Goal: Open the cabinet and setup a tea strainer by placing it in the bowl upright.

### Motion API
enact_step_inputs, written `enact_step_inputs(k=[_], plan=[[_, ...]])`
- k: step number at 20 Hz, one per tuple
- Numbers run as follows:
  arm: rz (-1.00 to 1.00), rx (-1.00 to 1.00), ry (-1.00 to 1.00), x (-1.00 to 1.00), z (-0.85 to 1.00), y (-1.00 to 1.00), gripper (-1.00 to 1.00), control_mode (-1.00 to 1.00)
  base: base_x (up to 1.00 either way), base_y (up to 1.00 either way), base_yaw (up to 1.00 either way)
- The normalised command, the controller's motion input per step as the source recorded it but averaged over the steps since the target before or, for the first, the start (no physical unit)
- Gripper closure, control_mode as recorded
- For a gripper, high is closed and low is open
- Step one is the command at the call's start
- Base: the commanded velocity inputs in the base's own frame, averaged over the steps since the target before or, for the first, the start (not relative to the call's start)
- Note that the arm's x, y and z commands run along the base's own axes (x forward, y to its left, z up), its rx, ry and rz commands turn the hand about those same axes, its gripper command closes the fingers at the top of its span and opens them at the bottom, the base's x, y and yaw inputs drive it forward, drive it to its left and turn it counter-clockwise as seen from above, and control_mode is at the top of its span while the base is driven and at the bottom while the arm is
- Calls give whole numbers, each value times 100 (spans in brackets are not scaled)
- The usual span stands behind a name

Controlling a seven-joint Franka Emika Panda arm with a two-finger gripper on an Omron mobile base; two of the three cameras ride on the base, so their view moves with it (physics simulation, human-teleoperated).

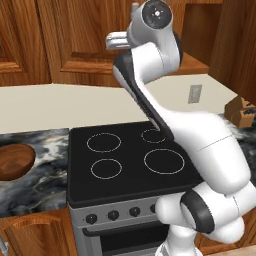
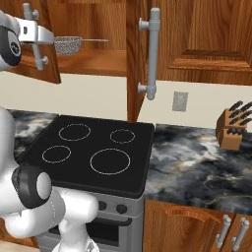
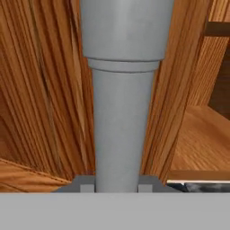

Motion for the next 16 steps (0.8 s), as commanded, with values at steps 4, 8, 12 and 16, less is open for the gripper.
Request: enact_step_inputs(k=[4, 8, 12, 16], plan=[[-1, -5, -1, -99, 2, 35, 100, -100, 0, 0, 0], [0, -3, 0, -89, 0, 42, 100, -100, 0, 0, 0], [0, -1, 0, -74, 0, 48, 100, -100, 0, 0, 0], [0, 0, 1, -43, 0, 48, 100, -100, 0, 0, 0]])
